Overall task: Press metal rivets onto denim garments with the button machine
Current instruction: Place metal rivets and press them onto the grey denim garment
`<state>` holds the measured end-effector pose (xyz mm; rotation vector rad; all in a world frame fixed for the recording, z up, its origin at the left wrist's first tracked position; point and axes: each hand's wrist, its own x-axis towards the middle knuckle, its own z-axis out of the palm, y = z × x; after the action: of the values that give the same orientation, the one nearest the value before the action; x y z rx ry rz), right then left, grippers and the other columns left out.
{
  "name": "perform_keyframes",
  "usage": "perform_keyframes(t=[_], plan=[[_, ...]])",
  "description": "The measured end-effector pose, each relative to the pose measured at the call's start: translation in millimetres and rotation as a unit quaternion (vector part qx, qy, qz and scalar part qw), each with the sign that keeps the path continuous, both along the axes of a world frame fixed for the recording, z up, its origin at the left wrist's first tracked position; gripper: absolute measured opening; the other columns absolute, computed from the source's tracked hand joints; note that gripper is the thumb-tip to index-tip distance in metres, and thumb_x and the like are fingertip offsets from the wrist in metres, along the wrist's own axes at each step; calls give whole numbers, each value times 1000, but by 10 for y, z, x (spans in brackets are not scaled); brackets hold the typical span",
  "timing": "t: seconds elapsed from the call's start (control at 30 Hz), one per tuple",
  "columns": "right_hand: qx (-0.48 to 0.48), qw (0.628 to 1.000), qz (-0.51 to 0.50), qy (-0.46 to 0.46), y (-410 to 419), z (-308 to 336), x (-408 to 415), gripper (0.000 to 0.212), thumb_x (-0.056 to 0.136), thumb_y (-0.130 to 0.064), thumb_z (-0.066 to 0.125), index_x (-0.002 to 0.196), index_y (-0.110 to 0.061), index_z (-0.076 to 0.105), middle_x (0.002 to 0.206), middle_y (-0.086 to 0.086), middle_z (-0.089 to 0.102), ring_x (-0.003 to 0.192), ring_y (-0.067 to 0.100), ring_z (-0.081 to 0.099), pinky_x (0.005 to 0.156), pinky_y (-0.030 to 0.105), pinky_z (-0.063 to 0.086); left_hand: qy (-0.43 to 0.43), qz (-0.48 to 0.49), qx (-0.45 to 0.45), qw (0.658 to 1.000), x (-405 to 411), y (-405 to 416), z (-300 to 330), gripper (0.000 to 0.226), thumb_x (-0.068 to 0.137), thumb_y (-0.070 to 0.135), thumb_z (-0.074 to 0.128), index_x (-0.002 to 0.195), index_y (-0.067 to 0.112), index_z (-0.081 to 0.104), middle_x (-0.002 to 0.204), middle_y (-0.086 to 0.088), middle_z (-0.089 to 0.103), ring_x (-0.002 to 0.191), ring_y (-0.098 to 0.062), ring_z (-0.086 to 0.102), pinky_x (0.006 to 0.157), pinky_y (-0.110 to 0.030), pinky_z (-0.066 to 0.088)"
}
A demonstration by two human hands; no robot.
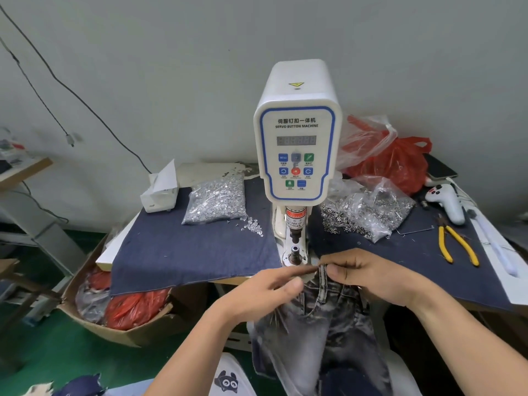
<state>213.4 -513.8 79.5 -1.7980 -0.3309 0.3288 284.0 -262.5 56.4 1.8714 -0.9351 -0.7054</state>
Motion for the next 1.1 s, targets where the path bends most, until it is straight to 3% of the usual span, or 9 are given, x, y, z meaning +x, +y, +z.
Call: perform_keyframes(t=[0.13, 0.2, 0.3, 0.47, 0.6, 0.73, 0.9, 1.0, 1.1], plan=[[18, 999, 13, 45, -15, 35, -32, 46, 100, -38, 62, 116, 4, 71, 116, 24, 72, 109, 20, 64, 105, 48, 47, -35, -16, 6, 999, -21, 33, -3, 56, 92, 77, 57, 145, 61, 48, 134, 31, 63, 124, 7, 59, 98, -13, 46], [86, 993, 2, 79, 36, 18, -53, 35, 97, -30, 65, 115, -1, 75, 116, 19, 74, 108, 24, 69, 96, 36, 53, 19, -34, -21, 999, -85, 9, 17, 41, 96, 64, 63, 136, 66, 52, 134, 37, 59, 128, 10, 54, 101, -7, 41], [131, 985, -47, 98, 77, -12, -36, 27, 94, -31, 69, 102, -7, 80, 109, 15, 77, 99, 23, 72, 90, 30, 53, 124, 4, -55, 991, -83, 9, -88, 38, 99, 51, 70, 134, 37, 66, 136, 11, 70, 127, -10, 65, 105, -24, 51], [-104, 991, -4, 84, 42, 12, 5, 41, 85, -60, 75, 85, -19, 76, 83, -9, 73, 76, 4, 63, 74, 22, 48, 209, 96, -149, 962, -5, 87, -77, 6, 95, 41, 78, 91, 38, 74, 95, 7, 77, 87, -9, 74, 79, -22, 57], [-171, 974, 41, 142, -38, -56, 39, 44, 77, -56, 84, 89, -14, 76, 90, 1, 76, 83, 12, 68, 81, 30, 51, 217, 100, -164, 957, 26, 50, -134, 6, 103, 31, 68, 98, 29, 66, 100, 2, 74, 92, -14, 71, 84, -27, 57], [1, 981, 15, 194, -92, -176, 87, 17, 92, -23, 77, 101, -9, 78, 104, 12, 76, 95, 22, 72, 85, 33, 56, 220, 151, -91, 959, 30, 59, -189, 28, 107, 42, 59, 114, 15, 63, 107, -3, 74, 102, -17, 69, 96, -35, 55], [58, 972, -30, 225, -82, -221, 151, 19, 86, -25, 79, 93, -7, 79, 97, 13, 77, 86, 22, 73, 79, 33, 58, 139, 28, 98, 985, 91, 137, -124, 14, 87, 42, 84, 99, 39, 76, 105, 12, 80, 95, -3, 75, 83, -17, 54], [-27, 976, -42, 212, -70, -196, 173, 31, 84, -32, 82, 98, -4, 79, 103, 18, 76, 93, 23, 72, 90, 44, 59, 197, 77, 18, 977, 179, 240, -167, 14, 93, 13, 80, 104, 21, 78, 103, -4, 79, 94, -18, 74, 88, -29, 56], [-68, 971, -46, 226, -115, -189, 204, 27, 85, -21, 83, 98, 2, 76, 106, 26, 73, 95, 30, 70, 99, 54, 53, 269, 93, -45, 958, 230, 284, -218, 18, 101, 10, 69, 119, 6, 69, 112, -19, 74, 102, -32, 70, 94, -43, 59]])
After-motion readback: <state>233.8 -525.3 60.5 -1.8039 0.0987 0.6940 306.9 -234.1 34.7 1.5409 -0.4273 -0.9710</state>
